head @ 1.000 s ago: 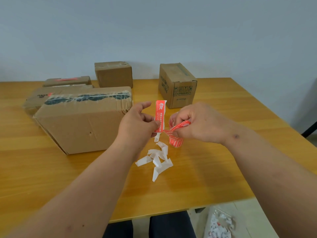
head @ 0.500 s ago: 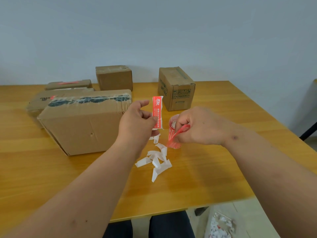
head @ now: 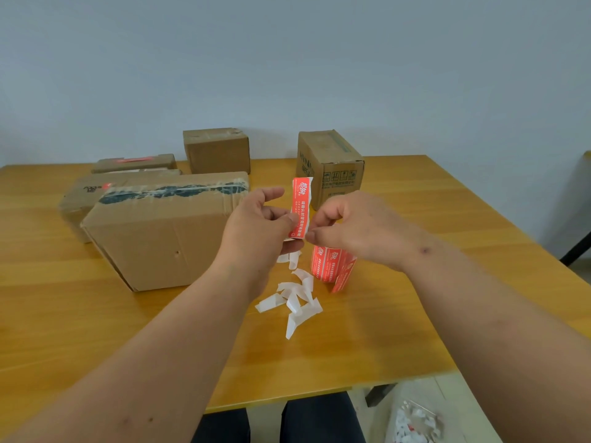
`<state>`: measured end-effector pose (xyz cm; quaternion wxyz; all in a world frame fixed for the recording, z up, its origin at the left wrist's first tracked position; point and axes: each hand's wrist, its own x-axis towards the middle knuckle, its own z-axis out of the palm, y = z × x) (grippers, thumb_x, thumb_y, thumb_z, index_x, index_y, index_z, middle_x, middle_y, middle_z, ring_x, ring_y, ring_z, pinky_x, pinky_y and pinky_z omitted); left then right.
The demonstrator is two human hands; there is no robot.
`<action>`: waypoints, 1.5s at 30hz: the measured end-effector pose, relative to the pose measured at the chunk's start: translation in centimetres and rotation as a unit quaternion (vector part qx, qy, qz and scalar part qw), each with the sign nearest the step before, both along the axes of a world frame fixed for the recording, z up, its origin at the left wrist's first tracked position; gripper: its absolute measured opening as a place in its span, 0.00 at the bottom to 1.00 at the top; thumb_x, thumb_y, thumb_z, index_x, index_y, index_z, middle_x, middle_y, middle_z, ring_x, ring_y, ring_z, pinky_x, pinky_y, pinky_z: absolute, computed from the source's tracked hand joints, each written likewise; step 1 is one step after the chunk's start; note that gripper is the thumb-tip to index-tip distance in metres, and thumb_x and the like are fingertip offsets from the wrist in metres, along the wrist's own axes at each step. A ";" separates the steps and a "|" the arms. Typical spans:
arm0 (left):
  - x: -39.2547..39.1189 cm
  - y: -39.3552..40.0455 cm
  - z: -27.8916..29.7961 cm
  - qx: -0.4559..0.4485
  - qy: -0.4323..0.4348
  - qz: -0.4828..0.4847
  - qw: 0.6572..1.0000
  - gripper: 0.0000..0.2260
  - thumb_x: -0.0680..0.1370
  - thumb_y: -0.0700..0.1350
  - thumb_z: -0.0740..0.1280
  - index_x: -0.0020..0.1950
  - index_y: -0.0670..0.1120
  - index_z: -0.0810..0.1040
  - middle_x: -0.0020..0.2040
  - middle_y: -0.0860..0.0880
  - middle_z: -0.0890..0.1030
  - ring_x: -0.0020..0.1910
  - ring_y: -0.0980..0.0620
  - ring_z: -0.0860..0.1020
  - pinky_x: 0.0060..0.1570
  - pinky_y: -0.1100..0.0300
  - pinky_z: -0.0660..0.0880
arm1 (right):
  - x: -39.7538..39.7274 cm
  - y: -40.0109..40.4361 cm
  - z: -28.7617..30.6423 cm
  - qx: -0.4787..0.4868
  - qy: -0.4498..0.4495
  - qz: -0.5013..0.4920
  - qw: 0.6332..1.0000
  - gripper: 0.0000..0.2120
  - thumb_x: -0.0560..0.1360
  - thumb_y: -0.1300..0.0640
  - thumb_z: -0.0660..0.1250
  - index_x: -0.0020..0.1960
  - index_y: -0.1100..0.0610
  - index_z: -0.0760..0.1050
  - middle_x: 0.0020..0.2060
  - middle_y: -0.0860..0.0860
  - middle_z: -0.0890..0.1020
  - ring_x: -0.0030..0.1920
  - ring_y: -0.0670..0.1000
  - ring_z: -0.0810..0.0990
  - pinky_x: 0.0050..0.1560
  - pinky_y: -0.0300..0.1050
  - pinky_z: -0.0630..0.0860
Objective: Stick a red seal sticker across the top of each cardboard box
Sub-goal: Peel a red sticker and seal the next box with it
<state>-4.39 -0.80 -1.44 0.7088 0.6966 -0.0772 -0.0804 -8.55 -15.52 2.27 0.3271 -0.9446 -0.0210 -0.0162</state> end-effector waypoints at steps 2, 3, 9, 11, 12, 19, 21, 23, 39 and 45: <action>-0.2 0.1 0.2 -0.001 -0.009 0.004 1.000 0.20 0.78 0.37 0.68 0.68 0.50 0.71 0.43 0.48 0.85 0.44 0.50 0.84 0.43 0.56 0.82 | -0.1 0.1 0.1 0.028 0.001 -0.001 1.000 0.06 0.73 0.51 0.72 0.44 0.54 0.82 0.41 0.52 0.84 0.44 0.53 0.82 0.38 0.42 0.77; -0.3 0.1 0.4 -0.001 -0.013 0.007 1.000 0.20 0.78 0.37 0.68 0.68 0.49 0.70 0.42 0.49 0.85 0.43 0.50 0.84 0.43 0.55 0.82 | -0.1 0.2 0.1 0.042 0.000 -0.003 0.999 0.05 0.72 0.52 0.72 0.43 0.54 0.82 0.41 0.52 0.84 0.43 0.54 0.83 0.39 0.45 0.78; -0.9 0.6 1.0 -0.006 -0.026 0.024 0.999 0.21 0.77 0.39 0.69 0.68 0.49 0.70 0.43 0.48 0.85 0.43 0.52 0.85 0.45 0.55 0.82 | -0.2 0.8 0.2 0.096 -0.018 0.000 0.995 0.04 0.72 0.57 0.70 0.41 0.56 0.81 0.39 0.54 0.83 0.34 0.46 0.76 0.36 0.40 0.74; -1.0 0.9 1.2 -0.001 -0.033 0.028 0.999 0.21 0.77 0.39 0.69 0.69 0.49 0.70 0.44 0.49 0.85 0.43 0.52 0.85 0.44 0.55 0.82 | -0.3 1.0 0.3 0.102 -0.023 0.004 0.995 0.05 0.73 0.57 0.69 0.42 0.58 0.81 0.41 0.56 0.83 0.36 0.47 0.76 0.36 0.39 0.73; -1.1 1.1 1.4 0.002 -0.036 0.030 0.999 0.22 0.77 0.39 0.70 0.69 0.49 0.70 0.44 0.49 0.85 0.42 0.52 0.85 0.44 0.56 0.82 | -0.3 1.1 0.3 0.104 -0.026 0.006 0.994 0.05 0.73 0.57 0.69 0.42 0.58 0.81 0.42 0.57 0.83 0.37 0.49 0.77 0.37 0.41 0.74; -1.8 2.3 1.9 0.094 -0.095 0.045 0.990 0.20 0.74 0.43 0.73 0.62 0.53 0.70 0.50 0.54 0.83 0.44 0.54 0.83 0.46 0.55 0.82 | -0.6 2.0 1.0 0.138 -0.042 0.012 0.989 0.05 0.74 0.57 0.69 0.40 0.56 0.82 0.34 0.40 0.83 0.38 0.38 0.79 0.41 0.36 0.70; -2.0 2.7 2.1 0.109 -0.120 0.034 0.986 0.09 0.77 0.41 0.70 0.54 0.51 0.76 0.48 0.53 0.82 0.45 0.54 0.82 0.43 0.59 0.81 | -0.6 2.2 1.0 0.139 -0.049 0.007 0.989 0.05 0.74 0.57 0.69 0.40 0.57 0.81 0.33 0.43 0.80 0.35 0.42 0.76 0.38 0.38 0.70; -2.4 3.2 2.2 0.091 -0.111 -0.004 0.990 0.04 0.79 0.41 0.66 0.50 0.48 0.80 0.43 0.50 0.83 0.43 0.55 0.82 0.41 0.62 0.80 | -0.7 2.5 1.0 0.137 -0.055 0.007 0.989 0.06 0.73 0.56 0.69 0.40 0.56 0.81 0.33 0.49 0.79 0.35 0.45 0.73 0.37 0.40 0.70; -2.1 5.9 2.5 0.109 -0.057 -0.017 0.992 0.05 0.79 0.40 0.67 0.45 0.44 0.80 0.40 0.46 0.85 0.40 0.53 0.84 0.50 0.51 0.82 | -0.8 3.4 1.2 0.076 -0.034 0.023 0.996 0.05 0.71 0.62 0.67 0.40 0.64 0.77 0.30 0.46 0.77 0.27 0.42 0.68 0.26 0.30 0.66; -0.8 8.2 3.8 0.259 -0.167 0.045 0.950 0.06 0.81 0.45 0.64 0.46 0.52 0.78 0.36 0.52 0.80 0.36 0.55 0.76 0.39 0.61 0.75 | -0.1 2.3 0.6 -0.242 0.056 -0.061 0.967 0.11 0.73 0.51 0.62 0.34 0.53 0.73 0.33 0.47 0.76 0.39 0.47 0.74 0.52 0.49 0.64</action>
